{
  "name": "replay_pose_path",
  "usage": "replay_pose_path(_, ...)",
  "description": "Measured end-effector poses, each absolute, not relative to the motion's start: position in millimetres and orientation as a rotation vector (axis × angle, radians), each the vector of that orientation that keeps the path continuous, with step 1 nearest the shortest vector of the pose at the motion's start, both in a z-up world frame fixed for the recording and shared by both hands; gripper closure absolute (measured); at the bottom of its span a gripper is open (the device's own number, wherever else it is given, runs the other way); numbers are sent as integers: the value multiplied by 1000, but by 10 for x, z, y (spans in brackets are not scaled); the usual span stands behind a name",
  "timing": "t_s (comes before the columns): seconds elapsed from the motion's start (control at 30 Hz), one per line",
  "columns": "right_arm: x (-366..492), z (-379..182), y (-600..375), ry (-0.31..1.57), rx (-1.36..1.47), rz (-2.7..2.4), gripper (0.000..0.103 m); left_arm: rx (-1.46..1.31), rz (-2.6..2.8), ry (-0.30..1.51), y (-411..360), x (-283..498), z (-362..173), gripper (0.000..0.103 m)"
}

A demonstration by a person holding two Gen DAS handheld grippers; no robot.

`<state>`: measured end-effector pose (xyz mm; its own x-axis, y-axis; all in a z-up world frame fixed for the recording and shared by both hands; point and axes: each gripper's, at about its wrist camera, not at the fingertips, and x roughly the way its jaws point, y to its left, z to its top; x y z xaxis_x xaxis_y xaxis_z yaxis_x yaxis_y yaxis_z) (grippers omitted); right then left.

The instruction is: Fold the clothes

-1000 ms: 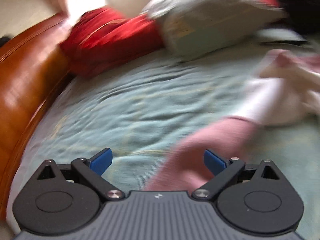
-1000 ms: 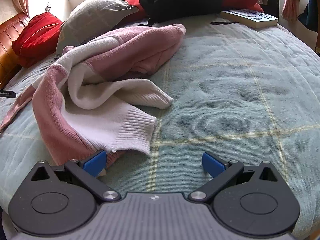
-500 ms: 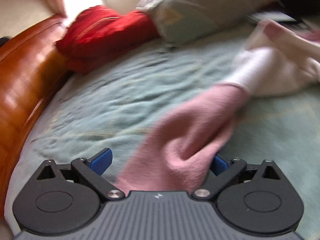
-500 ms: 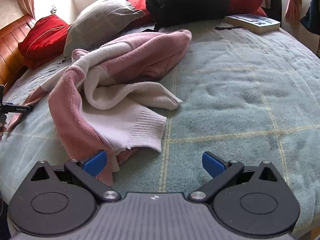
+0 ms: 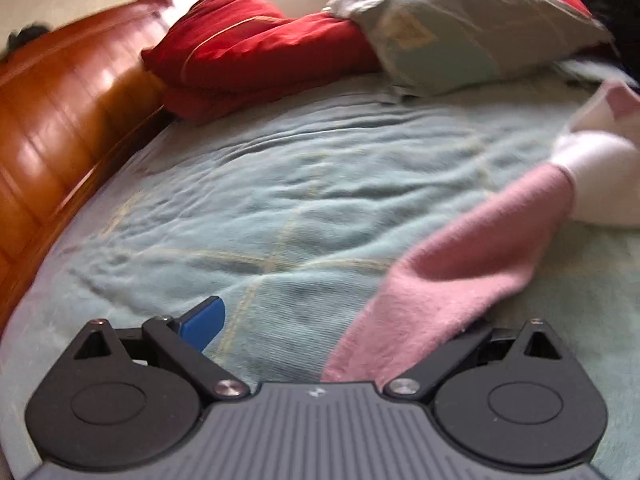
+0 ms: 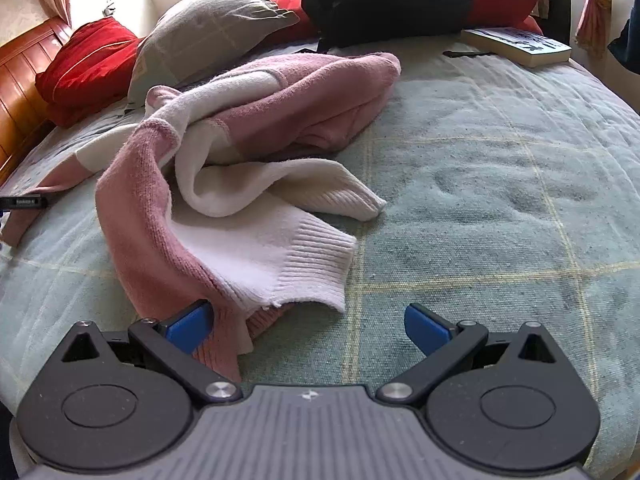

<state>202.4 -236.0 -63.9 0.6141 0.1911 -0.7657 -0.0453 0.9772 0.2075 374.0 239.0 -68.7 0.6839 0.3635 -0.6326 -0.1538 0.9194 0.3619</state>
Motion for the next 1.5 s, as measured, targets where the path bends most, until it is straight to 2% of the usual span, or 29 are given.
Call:
replay_pose_path(0.17, 2050, -653, -2333, 905, 170, 135, 0, 247, 330, 693, 2411, 3759, -621, 5)
replay_pose_path(0.27, 2052, -653, -2330, 903, 168, 133, 0, 193, 392, 643, 2547, 3755, -506, 17)
replay_pose_path(0.3, 2053, -652, -2328, 903, 168, 132, 0, 178, 404, 638, 2594, 3758, -471, 25)
replay_pose_path(0.63, 2056, -660, -2336, 906, 167, 125, 0, 123, 618, 591, 3154, 3778, -278, 26)
replay_pose_path(0.83, 2062, -675, -2333, 905, 178, 131, 0, 71, 557, 639, 3286, 3627, -195, 24)
replay_pose_path(1.17, 1905, -580, -2375, 876, 179, 158, 0, 196, 231, 758, 2359, 3302, -271, 17)
replay_pose_path(1.3, 1785, -555, -2468, 853, 162, 145, 0, 223, 40, 770, 1792, 2956, -210, 11)
replay_pose_path(1.5, 1647, -622, -2633, 829, 106, 113, 0, 245, -227, 779, 801, 2251, -224, 8)
